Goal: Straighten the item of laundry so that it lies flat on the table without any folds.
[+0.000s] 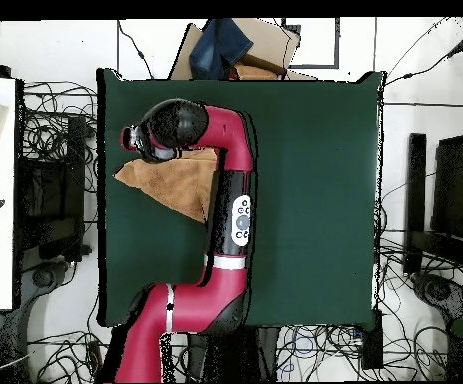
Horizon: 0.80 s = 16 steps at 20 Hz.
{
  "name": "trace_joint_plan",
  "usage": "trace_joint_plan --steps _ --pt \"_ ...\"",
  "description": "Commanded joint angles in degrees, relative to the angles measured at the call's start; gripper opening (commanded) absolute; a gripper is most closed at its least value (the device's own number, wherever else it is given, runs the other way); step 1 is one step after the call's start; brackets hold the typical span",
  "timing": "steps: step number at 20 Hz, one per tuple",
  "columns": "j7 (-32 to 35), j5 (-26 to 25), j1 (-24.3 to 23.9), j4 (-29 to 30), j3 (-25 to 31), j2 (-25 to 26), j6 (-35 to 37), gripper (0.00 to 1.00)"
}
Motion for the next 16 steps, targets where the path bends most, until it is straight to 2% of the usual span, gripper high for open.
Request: trace_joint_plan --steps 1,12,16 --pt "-7.6 -0.7 -0.6 16.0 -0.3 -0.4 3.3 0.0" --pt "-7.2 -0.2 -1.6 18.9 -0.6 -2.1 5.8 0.0" --pt "-7.5 -0.6 -2.2 21.8 -1.6 -4.0 6.6 0.0"
